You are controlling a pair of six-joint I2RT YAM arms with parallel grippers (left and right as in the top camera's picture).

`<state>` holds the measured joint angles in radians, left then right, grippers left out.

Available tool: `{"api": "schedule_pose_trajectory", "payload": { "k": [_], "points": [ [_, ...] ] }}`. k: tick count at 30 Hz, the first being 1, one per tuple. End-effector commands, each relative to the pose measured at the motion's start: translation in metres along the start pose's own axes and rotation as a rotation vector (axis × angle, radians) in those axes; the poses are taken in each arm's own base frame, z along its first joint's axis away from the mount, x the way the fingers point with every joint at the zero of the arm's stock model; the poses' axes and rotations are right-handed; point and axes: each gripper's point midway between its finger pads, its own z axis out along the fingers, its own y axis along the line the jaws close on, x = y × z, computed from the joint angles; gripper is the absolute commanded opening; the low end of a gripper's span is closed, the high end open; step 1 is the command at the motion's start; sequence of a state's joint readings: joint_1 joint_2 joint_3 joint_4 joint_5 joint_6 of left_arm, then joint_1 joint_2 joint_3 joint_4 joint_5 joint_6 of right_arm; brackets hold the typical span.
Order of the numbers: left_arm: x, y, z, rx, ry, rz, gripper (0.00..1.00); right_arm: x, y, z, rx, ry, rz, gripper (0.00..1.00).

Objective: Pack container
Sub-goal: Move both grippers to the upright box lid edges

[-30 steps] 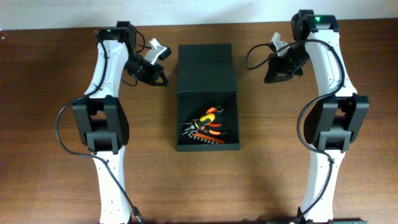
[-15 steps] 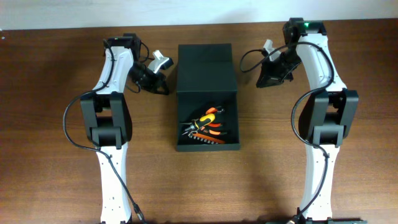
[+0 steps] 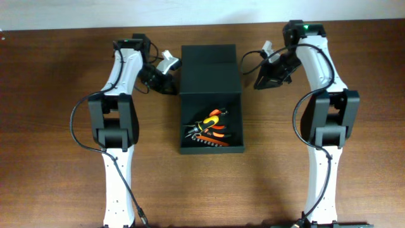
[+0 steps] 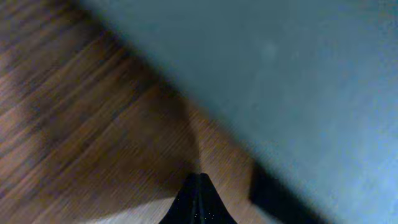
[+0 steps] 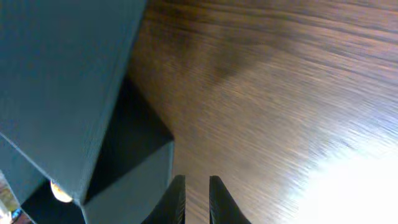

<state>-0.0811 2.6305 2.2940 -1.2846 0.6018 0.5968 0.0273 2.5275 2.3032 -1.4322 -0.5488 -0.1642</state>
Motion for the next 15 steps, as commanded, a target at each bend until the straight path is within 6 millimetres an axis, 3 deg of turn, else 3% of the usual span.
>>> {"api": "schedule_pose_trajectory", "payload": {
  "k": [1,15],
  "points": [
    [-0.005,-0.008,0.011,0.009,0.007,0.001,0.02,0.002,0.009,0.029,-0.032,0.05,-0.01,0.12],
    [-0.006,-0.01,0.012,0.012,0.005,-0.007,0.02,0.004,0.011,0.066,-0.053,0.1,-0.017,0.12]
  ]
}}
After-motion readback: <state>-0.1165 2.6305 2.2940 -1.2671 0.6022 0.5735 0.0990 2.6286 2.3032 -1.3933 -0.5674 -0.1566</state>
